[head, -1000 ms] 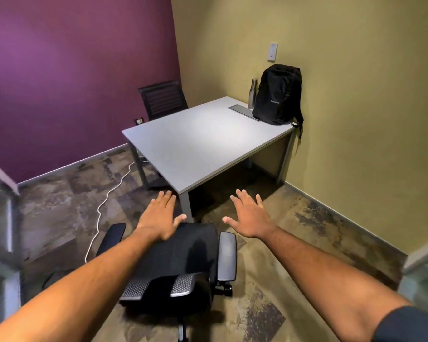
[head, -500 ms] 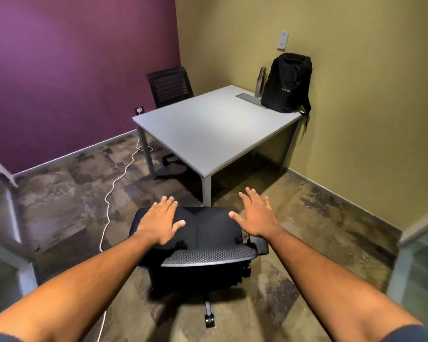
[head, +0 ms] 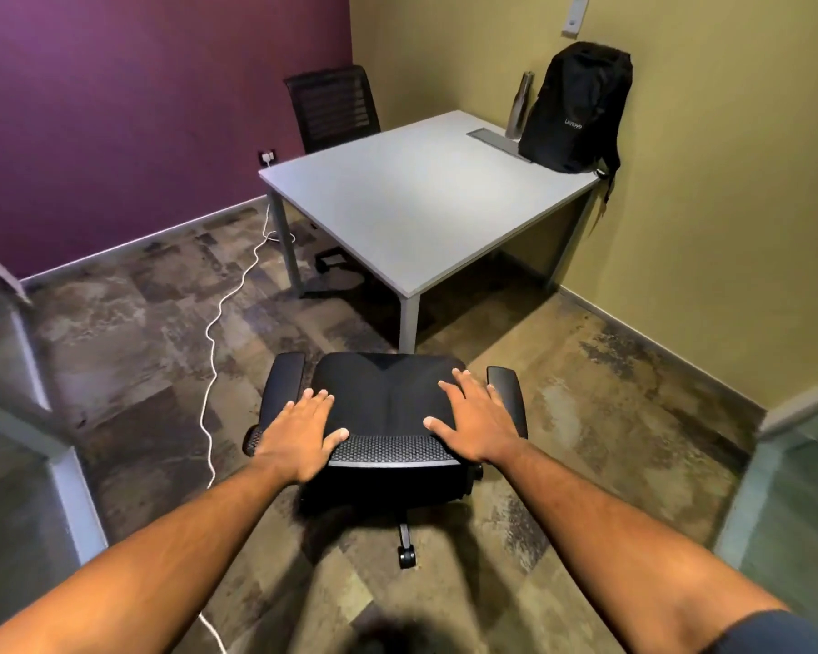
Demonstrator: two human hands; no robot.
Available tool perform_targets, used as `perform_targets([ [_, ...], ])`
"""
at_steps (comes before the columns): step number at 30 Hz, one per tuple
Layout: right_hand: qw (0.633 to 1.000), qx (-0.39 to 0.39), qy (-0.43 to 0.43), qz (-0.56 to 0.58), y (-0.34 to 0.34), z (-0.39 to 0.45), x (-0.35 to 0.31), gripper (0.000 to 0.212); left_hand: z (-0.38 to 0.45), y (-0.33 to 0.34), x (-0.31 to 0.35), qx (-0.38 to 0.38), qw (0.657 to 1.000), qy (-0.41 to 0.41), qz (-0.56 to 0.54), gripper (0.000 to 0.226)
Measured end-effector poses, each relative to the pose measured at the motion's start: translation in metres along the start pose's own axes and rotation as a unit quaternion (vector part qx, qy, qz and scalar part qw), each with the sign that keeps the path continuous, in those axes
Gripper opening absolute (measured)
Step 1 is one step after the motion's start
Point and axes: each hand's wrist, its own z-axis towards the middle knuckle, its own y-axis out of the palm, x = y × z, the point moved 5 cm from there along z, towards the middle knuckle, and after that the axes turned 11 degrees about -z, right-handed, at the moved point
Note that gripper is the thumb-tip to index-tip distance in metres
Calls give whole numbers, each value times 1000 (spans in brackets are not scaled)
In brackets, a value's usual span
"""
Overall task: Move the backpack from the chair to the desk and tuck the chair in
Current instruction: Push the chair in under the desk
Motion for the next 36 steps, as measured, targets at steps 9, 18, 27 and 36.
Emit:
perform_targets([
  [9, 999, -42, 5, 27, 24, 3, -1, 78, 0, 22, -14, 16, 999, 17, 29, 74],
  [18, 998, -7, -30, -57, 36, -32, -8, 82, -18, 29, -11, 63, 994, 65, 57, 85],
  [27, 993, 24, 0, -119, 37, -75, -25, 109, -51, 34, -19, 28, 986, 151, 64, 89],
  [36, 989, 66, 58, -119, 53, -143, -48, 102, -103, 46, -20, 54, 971, 226, 48, 90],
])
